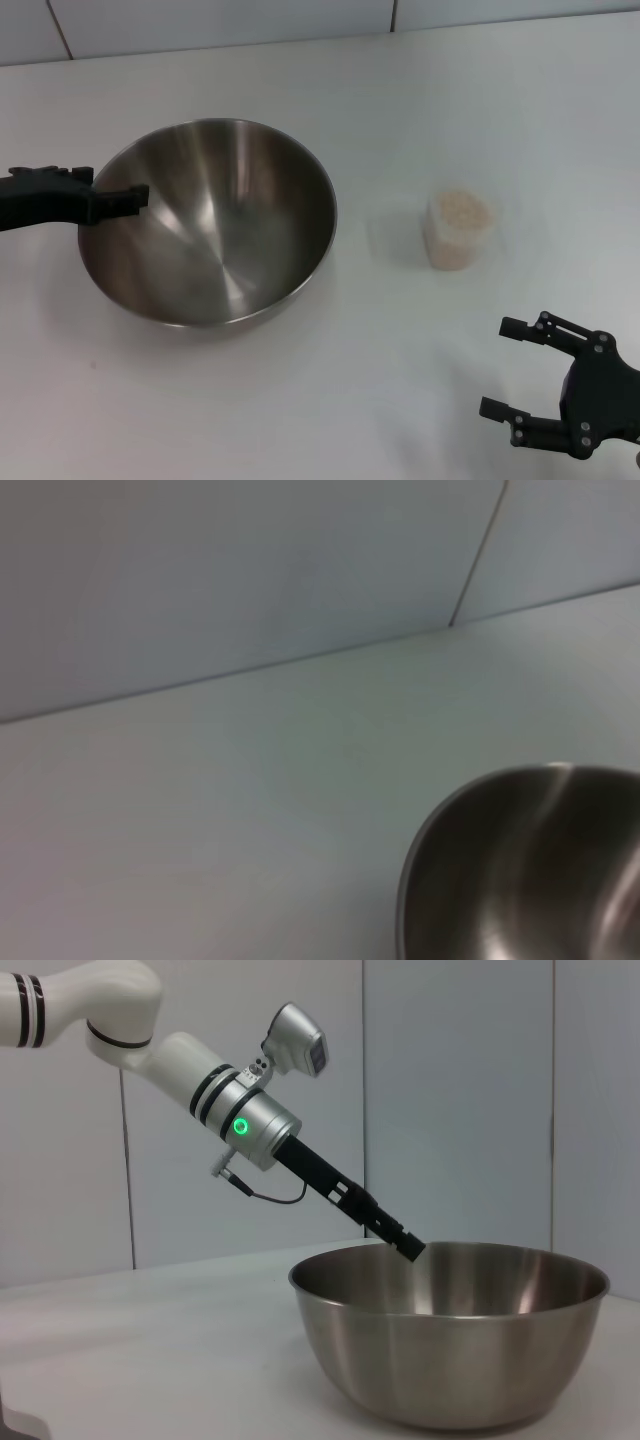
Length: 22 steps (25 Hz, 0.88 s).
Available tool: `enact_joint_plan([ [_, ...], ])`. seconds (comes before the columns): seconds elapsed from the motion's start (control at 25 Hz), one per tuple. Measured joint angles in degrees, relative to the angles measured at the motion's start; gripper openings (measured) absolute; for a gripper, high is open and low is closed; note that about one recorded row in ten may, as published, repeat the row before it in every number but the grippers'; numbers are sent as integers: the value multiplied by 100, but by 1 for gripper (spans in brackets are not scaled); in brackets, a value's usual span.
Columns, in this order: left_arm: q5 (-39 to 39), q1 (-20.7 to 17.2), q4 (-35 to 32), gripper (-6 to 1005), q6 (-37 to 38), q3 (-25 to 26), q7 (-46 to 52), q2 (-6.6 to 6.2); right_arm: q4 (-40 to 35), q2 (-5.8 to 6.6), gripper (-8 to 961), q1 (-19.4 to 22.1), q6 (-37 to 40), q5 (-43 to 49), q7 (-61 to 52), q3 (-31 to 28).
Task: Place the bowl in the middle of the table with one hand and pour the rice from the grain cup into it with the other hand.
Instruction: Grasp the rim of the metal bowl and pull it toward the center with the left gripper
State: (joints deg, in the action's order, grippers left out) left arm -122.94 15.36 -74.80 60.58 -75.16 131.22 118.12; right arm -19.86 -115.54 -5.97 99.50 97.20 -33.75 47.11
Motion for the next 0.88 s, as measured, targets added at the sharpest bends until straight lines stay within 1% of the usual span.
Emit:
enact_joint_plan([
  [0.16, -36, 102, 193, 741, 58, 20, -28, 1, 0, -21, 835, 0, -33, 1, 0, 0],
  [0.52, -29, 133, 304, 731, 88, 73, -73, 0, 0, -29, 834, 0, -57, 1, 1, 0],
  [0.72, -33, 376, 609, 725, 384, 305, -162, -14, 0, -29, 834, 0, -57, 1, 1, 0],
  [0.76, -76, 493, 745, 671, 510, 455, -206, -9, 0, -29, 834, 0, -57, 1, 2, 0],
  [0.88, -123, 564, 806, 507, 562, 571, -218, 3, 0, -29, 834, 0, -57, 1, 7, 0],
])
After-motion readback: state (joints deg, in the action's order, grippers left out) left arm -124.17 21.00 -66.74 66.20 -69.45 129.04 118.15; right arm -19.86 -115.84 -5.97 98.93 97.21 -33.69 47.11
